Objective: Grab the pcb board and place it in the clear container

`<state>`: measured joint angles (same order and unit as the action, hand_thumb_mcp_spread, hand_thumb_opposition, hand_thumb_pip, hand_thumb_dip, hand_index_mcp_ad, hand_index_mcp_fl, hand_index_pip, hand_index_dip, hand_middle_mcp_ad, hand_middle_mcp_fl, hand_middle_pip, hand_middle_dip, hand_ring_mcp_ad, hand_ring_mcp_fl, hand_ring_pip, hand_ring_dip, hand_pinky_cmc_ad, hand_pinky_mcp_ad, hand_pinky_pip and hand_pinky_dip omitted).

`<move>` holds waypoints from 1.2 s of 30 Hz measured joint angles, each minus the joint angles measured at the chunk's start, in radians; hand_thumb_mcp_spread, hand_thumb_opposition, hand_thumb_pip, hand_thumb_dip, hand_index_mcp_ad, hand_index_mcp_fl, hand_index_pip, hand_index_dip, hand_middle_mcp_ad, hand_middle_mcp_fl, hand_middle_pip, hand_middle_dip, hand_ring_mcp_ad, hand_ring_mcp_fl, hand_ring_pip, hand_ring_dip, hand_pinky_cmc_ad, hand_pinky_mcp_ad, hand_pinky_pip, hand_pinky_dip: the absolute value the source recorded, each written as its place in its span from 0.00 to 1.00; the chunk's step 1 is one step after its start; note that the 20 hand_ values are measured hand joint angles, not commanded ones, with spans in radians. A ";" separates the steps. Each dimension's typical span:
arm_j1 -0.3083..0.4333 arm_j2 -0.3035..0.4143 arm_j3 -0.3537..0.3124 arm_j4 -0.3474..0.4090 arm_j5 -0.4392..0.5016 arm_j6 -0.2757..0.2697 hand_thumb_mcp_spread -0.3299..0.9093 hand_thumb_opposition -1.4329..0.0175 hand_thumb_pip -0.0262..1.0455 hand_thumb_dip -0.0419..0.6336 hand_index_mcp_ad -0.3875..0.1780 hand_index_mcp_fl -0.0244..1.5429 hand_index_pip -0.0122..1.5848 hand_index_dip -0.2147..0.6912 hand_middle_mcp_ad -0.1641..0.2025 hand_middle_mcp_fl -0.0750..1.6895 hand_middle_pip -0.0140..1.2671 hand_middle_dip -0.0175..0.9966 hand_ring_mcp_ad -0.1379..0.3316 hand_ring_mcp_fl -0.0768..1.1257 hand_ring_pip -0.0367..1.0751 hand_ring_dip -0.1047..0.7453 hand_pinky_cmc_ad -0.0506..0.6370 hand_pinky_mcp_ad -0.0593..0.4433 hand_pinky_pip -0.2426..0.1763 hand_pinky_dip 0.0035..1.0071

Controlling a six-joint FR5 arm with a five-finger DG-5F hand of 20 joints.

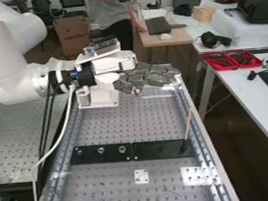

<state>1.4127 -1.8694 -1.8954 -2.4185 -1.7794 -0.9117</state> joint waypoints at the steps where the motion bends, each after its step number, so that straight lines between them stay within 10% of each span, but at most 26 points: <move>1: 0.007 0.006 -0.001 0.000 0.000 0.005 0.62 0.35 0.64 0.43 0.47 0.34 0.96 0.29 0.67 0.16 0.12 0.17 0.72 0.12 0.12 0.14 0.53 0.46 0.40 0.31; 36: 0.231 0.030 0.017 0.025 0.018 0.145 0.62 0.35 0.64 0.43 0.52 0.35 0.96 0.33 0.68 0.18 0.11 0.17 0.72 0.12 0.12 0.14 0.53 0.45 0.44 0.28</move>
<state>1.6433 -1.8393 -1.8785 -2.3938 -1.7613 -0.7670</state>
